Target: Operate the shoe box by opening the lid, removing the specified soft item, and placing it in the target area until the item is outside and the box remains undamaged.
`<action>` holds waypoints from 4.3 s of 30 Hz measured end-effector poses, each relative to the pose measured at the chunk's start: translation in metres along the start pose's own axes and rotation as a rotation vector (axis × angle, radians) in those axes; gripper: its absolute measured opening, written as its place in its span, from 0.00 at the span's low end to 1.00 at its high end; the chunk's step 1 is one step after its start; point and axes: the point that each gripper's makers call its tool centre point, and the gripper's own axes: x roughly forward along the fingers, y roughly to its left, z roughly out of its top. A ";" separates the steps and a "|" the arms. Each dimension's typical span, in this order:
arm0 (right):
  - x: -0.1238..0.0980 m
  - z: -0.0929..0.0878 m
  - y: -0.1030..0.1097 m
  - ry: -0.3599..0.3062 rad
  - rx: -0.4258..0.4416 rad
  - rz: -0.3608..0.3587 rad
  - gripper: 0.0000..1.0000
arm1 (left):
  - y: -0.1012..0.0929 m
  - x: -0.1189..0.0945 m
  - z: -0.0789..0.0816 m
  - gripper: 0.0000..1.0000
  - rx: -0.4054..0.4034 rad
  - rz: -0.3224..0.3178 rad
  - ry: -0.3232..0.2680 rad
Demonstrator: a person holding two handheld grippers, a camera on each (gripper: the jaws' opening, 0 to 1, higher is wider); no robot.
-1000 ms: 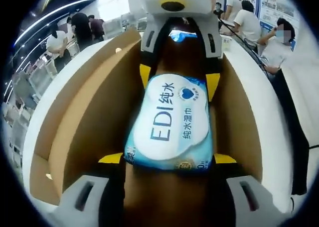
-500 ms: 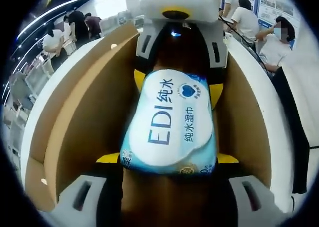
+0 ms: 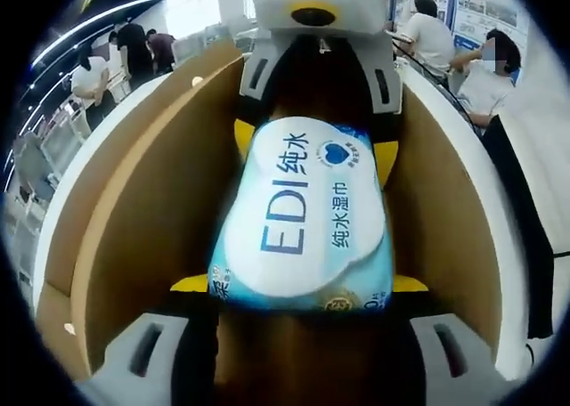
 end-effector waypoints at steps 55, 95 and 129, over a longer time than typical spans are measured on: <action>-0.088 0.035 0.006 0.017 -0.059 -0.049 0.62 | -0.005 -0.072 0.058 0.64 -0.048 0.106 -0.006; -0.136 0.002 0.053 0.019 -0.035 -0.101 0.61 | -0.058 -0.072 0.106 0.63 0.008 0.107 -0.037; -0.160 -0.049 0.094 0.031 0.002 -0.140 0.62 | -0.106 -0.042 0.146 0.62 0.074 0.109 -0.036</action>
